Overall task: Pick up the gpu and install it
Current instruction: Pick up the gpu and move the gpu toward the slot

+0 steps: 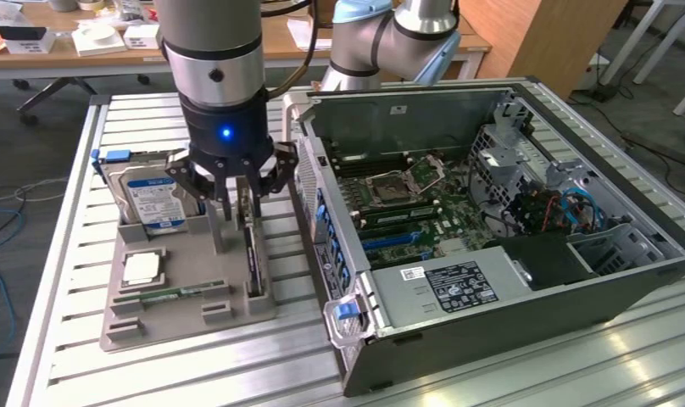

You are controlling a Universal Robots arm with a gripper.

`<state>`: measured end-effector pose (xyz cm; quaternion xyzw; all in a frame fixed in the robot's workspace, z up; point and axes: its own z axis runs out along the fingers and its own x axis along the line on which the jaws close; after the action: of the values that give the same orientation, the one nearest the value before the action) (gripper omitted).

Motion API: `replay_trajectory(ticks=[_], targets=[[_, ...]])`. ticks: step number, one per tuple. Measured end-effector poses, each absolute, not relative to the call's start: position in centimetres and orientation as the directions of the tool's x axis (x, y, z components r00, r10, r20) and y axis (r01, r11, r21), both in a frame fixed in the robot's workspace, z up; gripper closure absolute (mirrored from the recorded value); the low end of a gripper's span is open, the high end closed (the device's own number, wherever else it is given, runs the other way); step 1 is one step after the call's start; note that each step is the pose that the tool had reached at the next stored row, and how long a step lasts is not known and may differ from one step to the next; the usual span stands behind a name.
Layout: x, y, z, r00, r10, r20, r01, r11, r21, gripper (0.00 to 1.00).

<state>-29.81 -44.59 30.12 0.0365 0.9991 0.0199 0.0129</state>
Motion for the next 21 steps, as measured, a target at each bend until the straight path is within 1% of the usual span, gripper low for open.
replay_trajectory(ticks=[12,21], targets=[[-29.8,-44.6,28.9,-0.997,0.074,-0.024,0.073,0.997,0.04,0.59],[-29.5,-44.7,28.8,-0.997,0.073,-0.024,0.073,0.997,0.036,0.59]])
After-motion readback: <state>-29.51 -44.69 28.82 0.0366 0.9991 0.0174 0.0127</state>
